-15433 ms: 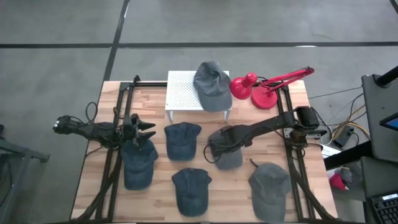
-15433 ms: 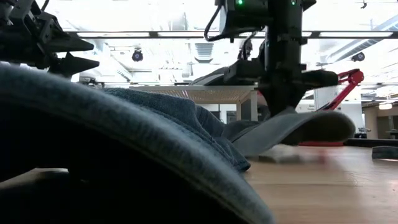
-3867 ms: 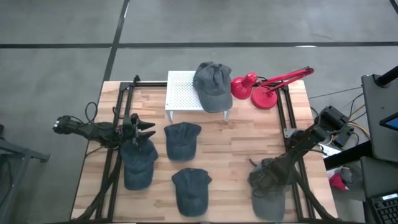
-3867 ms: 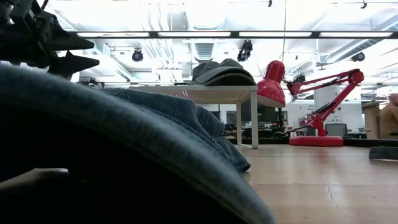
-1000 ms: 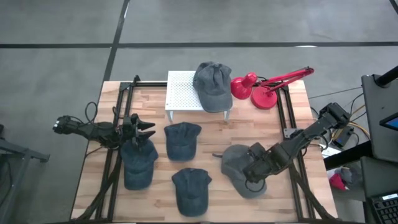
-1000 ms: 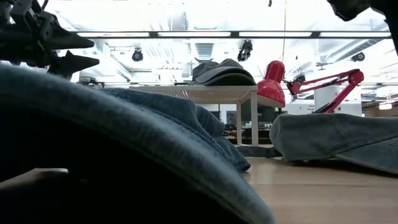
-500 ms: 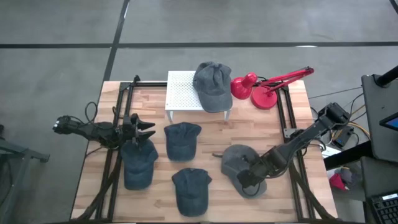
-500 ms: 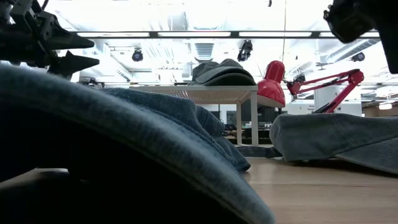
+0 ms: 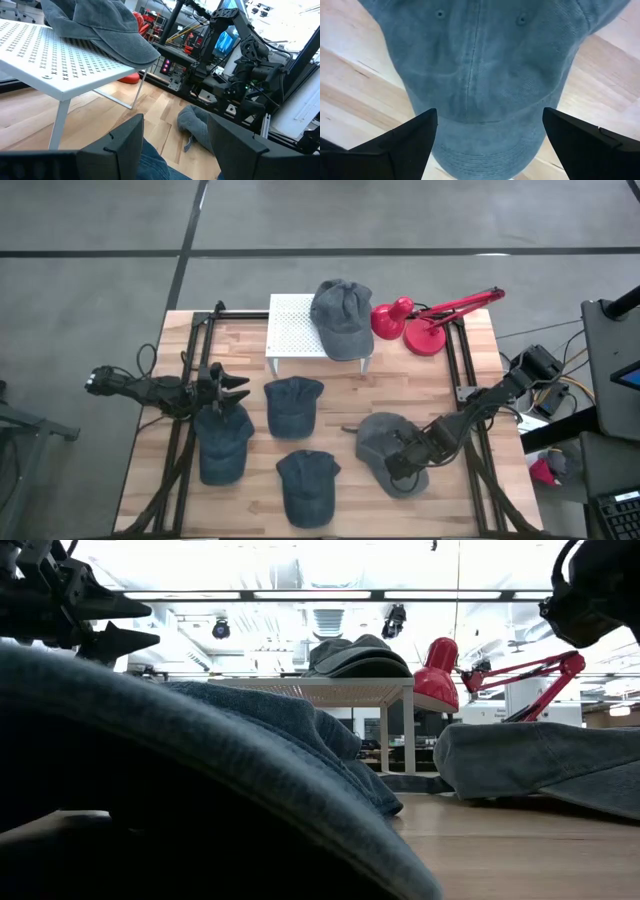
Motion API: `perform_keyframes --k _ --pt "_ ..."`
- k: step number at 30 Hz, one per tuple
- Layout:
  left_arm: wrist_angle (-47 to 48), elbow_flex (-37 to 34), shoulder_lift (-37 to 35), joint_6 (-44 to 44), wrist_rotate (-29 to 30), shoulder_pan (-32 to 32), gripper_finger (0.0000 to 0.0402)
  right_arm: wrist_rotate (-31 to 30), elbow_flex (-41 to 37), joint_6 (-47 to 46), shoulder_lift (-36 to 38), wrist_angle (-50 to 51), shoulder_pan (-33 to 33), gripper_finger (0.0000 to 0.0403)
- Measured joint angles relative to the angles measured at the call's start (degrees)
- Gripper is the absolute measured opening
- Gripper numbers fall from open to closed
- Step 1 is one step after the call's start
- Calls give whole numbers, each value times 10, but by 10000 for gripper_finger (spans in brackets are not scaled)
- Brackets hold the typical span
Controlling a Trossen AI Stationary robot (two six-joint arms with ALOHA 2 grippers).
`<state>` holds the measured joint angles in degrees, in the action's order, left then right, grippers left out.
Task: Pick & Place hat
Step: Stack the gray cap on the gray caps on the shelf
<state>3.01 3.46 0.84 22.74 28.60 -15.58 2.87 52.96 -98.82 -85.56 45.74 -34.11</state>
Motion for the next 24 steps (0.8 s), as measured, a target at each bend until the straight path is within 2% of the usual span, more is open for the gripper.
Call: perform_keyframes --k 10,15,20,24 --pt "0 0 0 0 0 0 223 -17 3 31 0 0 24 359" --pt "0 0 0 0 0 0 223 -51 1 75 -8 4 56 359" --pt "0 0 0 0 0 0 223 -52 1 137 -55 0 85 359" --pt "0 0 0 0 0 0 223 -20 6 183 -108 -11 99 359"
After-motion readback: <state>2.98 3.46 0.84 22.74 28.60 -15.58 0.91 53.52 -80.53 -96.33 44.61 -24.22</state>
